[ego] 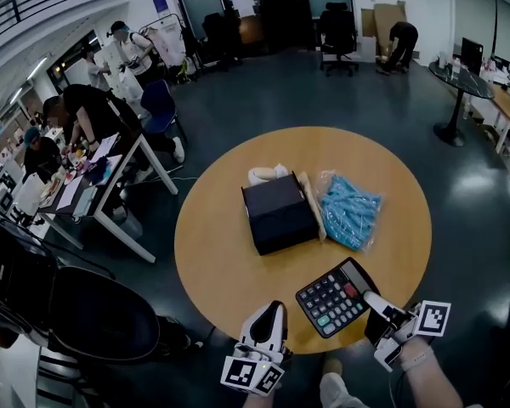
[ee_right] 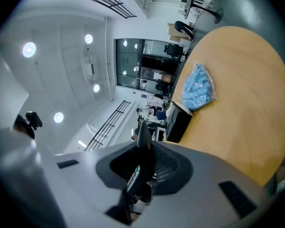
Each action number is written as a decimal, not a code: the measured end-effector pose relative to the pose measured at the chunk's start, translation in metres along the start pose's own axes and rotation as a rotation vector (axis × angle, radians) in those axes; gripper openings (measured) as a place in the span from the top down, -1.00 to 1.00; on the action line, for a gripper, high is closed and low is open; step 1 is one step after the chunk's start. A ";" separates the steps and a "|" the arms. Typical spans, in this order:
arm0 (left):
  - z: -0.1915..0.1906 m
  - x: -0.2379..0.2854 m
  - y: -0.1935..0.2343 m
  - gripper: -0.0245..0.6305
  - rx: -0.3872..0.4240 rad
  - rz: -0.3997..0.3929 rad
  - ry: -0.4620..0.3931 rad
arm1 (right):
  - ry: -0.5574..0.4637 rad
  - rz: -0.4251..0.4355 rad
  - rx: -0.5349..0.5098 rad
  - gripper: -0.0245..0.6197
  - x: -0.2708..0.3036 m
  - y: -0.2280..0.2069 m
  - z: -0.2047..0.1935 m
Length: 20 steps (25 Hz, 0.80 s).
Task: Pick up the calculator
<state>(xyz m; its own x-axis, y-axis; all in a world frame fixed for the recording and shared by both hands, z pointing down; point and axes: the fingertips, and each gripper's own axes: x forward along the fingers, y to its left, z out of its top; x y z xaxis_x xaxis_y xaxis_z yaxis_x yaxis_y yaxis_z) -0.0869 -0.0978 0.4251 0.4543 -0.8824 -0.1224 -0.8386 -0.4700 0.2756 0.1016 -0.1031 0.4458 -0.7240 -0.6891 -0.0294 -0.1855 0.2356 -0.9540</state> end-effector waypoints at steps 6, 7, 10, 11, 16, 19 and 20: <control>0.024 0.004 -0.014 0.91 0.004 -0.037 -0.045 | -0.075 -0.024 0.013 0.72 -0.010 0.017 0.002; 0.027 0.003 -0.017 0.91 0.003 -0.040 -0.048 | -0.093 -0.029 0.025 0.72 -0.013 0.018 0.003; 0.032 -0.002 -0.021 0.91 0.005 -0.041 -0.050 | -0.127 -0.043 0.021 0.72 -0.018 0.026 0.005; 0.033 -0.003 -0.022 0.91 0.010 -0.041 -0.050 | -0.135 -0.043 0.017 0.72 -0.019 0.029 0.006; 0.042 -0.004 -0.027 0.91 0.029 -0.039 -0.067 | -0.171 -0.003 0.046 0.72 -0.021 0.042 0.008; 0.044 -0.006 -0.027 0.92 0.027 -0.039 -0.072 | -0.166 0.000 0.031 0.72 -0.018 0.044 0.005; 0.044 -0.007 -0.028 0.92 0.024 -0.039 -0.072 | -0.166 -0.001 0.032 0.72 -0.017 0.045 0.004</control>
<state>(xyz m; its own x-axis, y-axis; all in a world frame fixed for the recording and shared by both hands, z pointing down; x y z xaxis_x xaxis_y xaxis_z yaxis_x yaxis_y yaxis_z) -0.0801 -0.0798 0.3762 0.4645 -0.8625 -0.2007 -0.8282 -0.5034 0.2462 0.1084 -0.0834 0.4018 -0.6036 -0.7937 -0.0748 -0.1632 0.2149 -0.9629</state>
